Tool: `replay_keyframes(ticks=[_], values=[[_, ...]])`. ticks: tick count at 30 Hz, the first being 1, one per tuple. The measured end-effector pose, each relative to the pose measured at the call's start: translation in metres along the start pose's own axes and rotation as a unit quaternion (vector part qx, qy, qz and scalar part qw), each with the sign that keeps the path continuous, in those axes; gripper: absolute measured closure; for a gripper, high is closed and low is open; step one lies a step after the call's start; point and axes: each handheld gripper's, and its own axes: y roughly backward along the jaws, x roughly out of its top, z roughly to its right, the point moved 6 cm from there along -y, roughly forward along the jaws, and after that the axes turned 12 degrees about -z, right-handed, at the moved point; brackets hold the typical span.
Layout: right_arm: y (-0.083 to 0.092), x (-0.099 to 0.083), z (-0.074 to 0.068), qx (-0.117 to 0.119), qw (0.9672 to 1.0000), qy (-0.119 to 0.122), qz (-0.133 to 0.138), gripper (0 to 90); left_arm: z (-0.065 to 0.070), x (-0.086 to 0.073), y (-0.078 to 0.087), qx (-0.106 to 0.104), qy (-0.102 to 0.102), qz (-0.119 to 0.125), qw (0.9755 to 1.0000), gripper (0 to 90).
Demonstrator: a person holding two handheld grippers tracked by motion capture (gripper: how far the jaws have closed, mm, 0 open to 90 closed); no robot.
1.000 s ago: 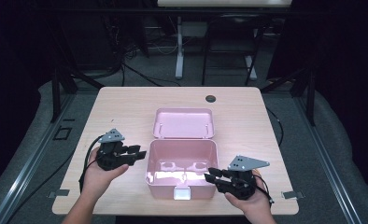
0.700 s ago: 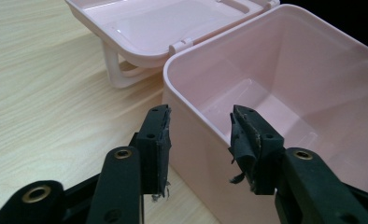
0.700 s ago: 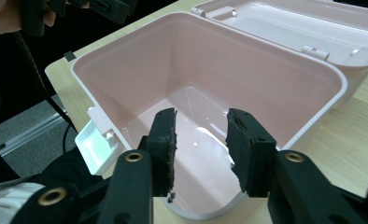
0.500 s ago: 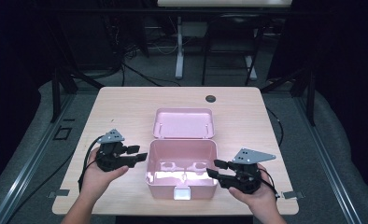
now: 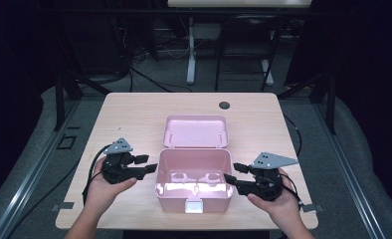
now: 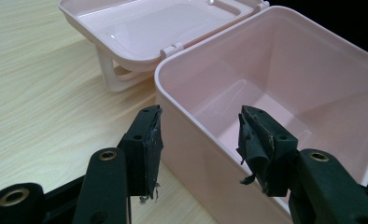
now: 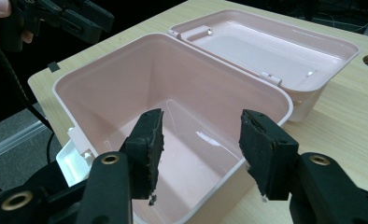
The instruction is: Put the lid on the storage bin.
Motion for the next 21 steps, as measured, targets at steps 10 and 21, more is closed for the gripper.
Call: replay_keyframes(ticks=[10,21], values=[[0.000,0.000,0.007,-0.005,0.9999,-0.005,-0.014,44.8,0.000,-0.001,0.000,0.004,-0.002,-0.003,1.0000,49.4],[0.004,-0.001,0.019,-0.021,0.9991,-0.001,-0.037,36.1,-0.001,-0.001,0.003,0.008,-0.007,-0.003,0.9999,49.2]])
